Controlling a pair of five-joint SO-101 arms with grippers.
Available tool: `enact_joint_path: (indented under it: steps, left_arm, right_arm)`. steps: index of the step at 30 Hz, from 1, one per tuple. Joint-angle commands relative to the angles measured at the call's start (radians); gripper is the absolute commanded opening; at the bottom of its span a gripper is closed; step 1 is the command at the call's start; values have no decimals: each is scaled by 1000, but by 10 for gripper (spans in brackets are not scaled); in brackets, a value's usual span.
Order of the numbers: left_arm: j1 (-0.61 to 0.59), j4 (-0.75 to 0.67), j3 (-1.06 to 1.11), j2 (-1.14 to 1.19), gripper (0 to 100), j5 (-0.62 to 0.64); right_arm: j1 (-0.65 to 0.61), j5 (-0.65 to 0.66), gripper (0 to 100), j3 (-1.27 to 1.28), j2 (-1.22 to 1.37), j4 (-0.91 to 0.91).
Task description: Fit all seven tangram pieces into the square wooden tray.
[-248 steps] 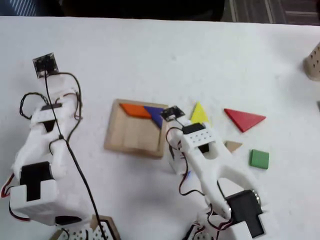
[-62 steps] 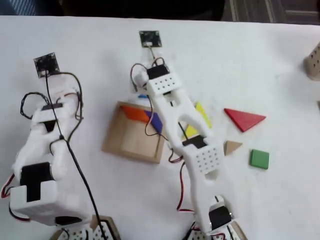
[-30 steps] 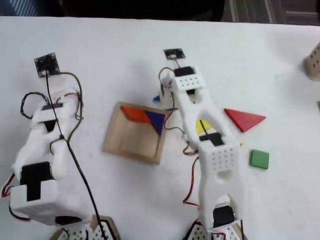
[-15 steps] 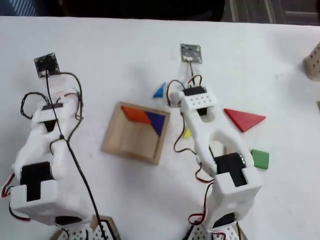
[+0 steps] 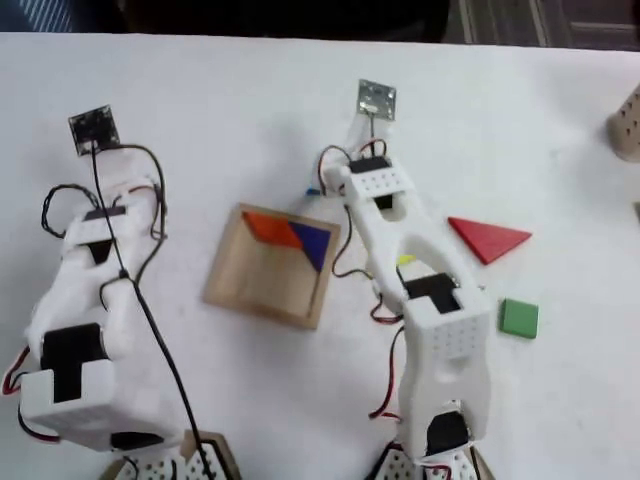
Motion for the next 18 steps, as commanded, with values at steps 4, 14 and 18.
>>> enact_joint_path:
  steps: [4,14,18]
  left_arm:
    - [16,2,-49,-4,22,3]
    - [16,2,-49,-4,22,3]
    - [16,2,-48,-4,23,3]
  right_arm:
    - [-16,-51,248,-166,42,61]
    - [-70,-43,247,-193,70,104]
    - [-51,-40,247,-209,143,104]
